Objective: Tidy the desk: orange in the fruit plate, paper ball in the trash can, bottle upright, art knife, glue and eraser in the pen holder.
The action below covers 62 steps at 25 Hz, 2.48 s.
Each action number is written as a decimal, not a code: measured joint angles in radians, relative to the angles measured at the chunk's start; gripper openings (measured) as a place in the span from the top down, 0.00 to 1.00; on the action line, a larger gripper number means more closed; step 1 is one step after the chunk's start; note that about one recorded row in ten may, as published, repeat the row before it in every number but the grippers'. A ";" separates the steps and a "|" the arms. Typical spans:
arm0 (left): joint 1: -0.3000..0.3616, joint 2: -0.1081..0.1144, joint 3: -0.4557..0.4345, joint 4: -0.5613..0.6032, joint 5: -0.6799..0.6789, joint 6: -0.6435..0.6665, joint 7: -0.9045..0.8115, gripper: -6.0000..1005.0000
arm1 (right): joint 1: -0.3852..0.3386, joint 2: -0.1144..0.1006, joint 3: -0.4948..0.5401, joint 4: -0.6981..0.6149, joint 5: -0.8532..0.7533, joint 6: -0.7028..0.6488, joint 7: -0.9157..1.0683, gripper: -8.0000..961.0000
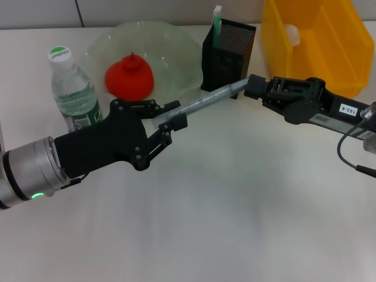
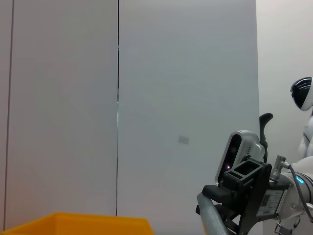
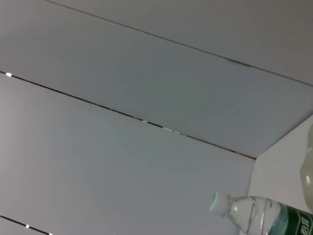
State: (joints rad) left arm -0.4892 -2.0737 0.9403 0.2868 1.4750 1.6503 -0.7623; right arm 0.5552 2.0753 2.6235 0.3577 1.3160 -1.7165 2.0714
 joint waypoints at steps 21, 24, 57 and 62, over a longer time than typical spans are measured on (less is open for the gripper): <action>0.001 0.004 -0.001 0.003 0.000 0.001 -0.035 0.82 | -0.035 -0.009 0.005 0.116 0.007 0.000 -0.075 0.42; 0.001 0.008 0.011 0.020 0.004 0.001 -0.077 0.82 | -0.038 -0.020 0.006 0.152 0.007 -0.003 -0.108 0.40; -0.104 0.052 0.086 0.482 0.371 0.006 -0.737 0.82 | 0.548 -0.165 -0.461 0.547 -0.490 -0.231 0.008 0.44; -0.124 0.051 0.085 0.489 0.405 0.009 -0.755 0.82 | 0.622 -0.144 -0.530 0.546 -0.533 -0.222 0.008 0.46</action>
State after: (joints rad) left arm -0.6130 -2.0225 1.0256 0.7755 1.8796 1.6598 -1.5174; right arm 1.1777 1.9318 2.0933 0.9034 0.7834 -1.9382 2.0792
